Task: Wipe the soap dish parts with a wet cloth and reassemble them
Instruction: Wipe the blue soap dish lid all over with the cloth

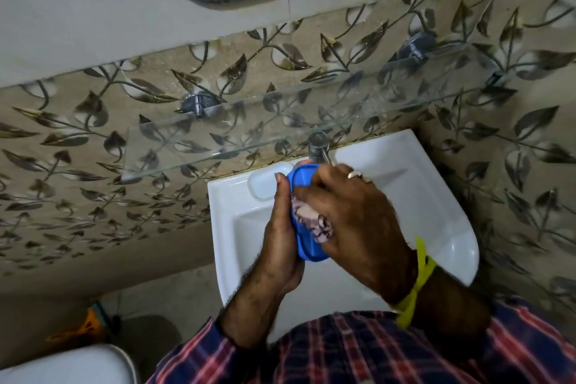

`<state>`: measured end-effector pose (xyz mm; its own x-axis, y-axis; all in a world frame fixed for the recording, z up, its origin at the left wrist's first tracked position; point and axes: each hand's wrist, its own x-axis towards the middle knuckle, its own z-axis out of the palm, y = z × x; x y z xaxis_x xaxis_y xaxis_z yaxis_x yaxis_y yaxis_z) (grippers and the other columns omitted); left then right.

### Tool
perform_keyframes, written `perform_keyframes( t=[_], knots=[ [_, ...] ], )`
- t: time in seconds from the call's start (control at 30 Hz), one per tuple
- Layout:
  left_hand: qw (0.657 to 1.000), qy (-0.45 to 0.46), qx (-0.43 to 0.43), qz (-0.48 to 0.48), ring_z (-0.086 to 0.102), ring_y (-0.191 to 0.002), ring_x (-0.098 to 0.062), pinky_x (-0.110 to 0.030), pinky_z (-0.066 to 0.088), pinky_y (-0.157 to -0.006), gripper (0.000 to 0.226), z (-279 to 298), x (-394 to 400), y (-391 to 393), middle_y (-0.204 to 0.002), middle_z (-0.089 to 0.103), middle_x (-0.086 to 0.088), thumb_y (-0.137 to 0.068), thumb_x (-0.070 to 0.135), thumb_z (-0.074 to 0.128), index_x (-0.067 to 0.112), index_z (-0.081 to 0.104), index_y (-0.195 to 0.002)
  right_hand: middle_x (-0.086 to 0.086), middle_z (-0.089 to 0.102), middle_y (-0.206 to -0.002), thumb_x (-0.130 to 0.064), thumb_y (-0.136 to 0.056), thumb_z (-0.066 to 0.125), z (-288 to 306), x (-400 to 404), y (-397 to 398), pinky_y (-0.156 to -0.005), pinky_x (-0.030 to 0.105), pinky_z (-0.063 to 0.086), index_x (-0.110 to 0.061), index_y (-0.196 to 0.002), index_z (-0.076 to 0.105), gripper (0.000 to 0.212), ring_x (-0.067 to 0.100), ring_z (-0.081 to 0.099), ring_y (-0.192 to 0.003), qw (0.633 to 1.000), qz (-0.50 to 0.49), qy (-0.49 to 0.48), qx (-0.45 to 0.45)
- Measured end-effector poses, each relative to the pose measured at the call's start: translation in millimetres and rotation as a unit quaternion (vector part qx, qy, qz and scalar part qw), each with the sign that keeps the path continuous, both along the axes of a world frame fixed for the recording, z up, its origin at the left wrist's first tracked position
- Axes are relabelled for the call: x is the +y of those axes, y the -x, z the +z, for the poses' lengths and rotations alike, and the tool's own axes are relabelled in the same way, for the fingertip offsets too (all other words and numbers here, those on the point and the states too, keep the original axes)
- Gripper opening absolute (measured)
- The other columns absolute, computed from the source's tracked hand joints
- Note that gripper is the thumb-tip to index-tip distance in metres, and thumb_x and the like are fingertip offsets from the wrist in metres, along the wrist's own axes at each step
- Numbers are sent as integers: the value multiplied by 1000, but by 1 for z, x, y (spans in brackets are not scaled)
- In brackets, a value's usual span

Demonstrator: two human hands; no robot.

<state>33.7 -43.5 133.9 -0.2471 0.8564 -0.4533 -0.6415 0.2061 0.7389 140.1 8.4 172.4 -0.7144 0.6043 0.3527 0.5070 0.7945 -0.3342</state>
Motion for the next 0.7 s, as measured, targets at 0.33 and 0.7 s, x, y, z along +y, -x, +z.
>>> perform_keyframes(
  t=[0.33,0.7],
  knots=[
    [1000,-19,8,9,69,-108,-29,-40,56,-94,76,5,9,13,-121,70,-20,-94,72,30,18,62,-137,6,64,-97,-13,-72,64,-9,-11,-13,-61,40,56,-15,-105,73,35,31,64,-82,997,54,35,32],
    [998,-6,44,36,71,-78,-22,-33,58,-76,78,10,13,12,-88,72,-11,-91,76,34,11,76,-100,3,63,-94,-26,-83,53,-13,-14,-16,-61,36,54,-17,-104,74,31,27,62,-83,997,43,40,59]
  ],
)
